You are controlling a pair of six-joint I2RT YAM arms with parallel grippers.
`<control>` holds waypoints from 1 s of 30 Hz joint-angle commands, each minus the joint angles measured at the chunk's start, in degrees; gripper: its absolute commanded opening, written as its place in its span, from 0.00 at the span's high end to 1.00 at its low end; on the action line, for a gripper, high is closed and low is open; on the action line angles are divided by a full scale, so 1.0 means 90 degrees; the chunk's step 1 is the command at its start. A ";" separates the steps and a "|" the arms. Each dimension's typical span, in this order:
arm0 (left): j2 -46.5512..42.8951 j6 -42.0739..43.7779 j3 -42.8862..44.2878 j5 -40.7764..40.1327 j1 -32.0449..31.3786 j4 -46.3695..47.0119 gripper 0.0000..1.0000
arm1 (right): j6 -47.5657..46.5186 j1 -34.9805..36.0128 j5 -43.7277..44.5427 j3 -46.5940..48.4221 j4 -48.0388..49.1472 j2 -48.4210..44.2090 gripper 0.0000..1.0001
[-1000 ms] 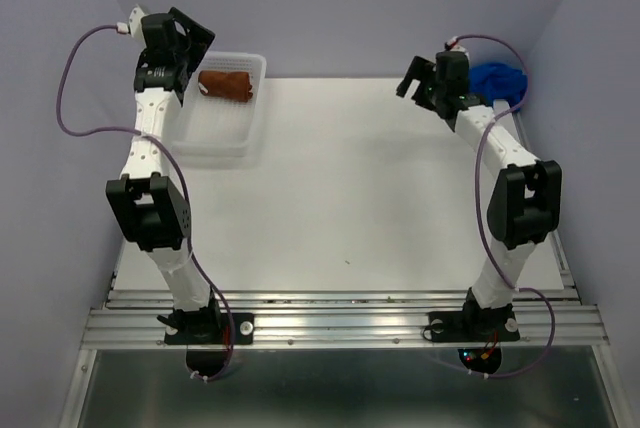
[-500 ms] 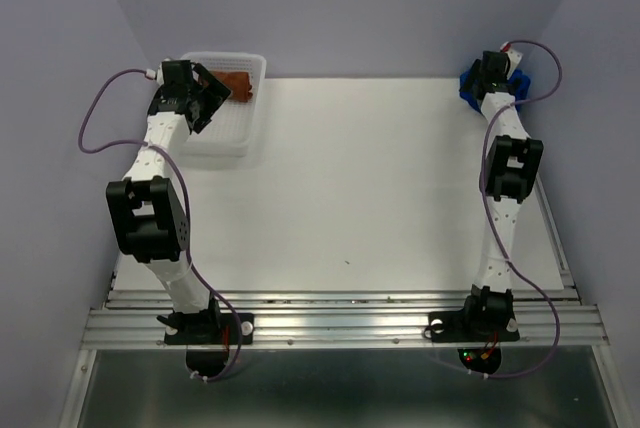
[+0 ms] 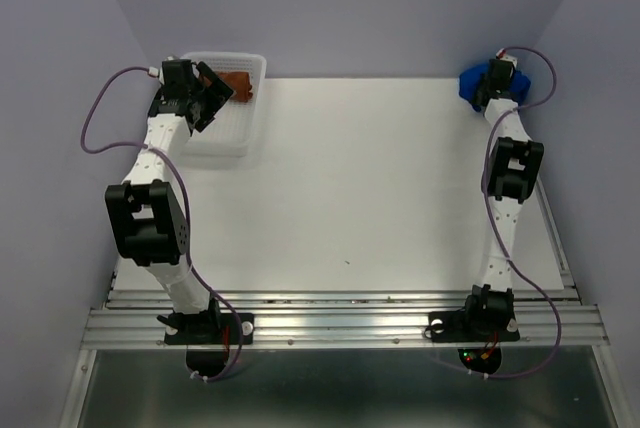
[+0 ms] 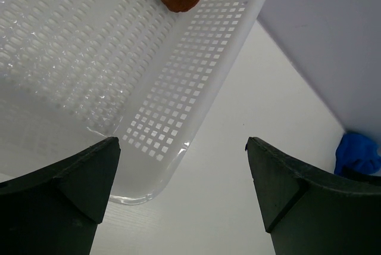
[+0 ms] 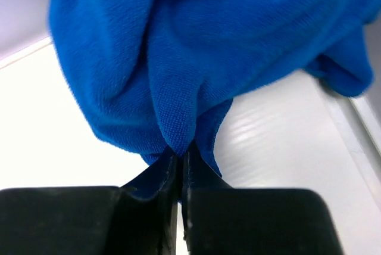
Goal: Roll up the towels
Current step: Grab a towel with the right arm, then move the towel to the center of the board
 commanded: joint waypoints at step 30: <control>-0.1622 0.0060 -0.1236 0.0418 -0.0124 0.0486 0.01 | 0.0099 0.1954 -0.2002 -0.6485 -0.0336 -0.6624 0.26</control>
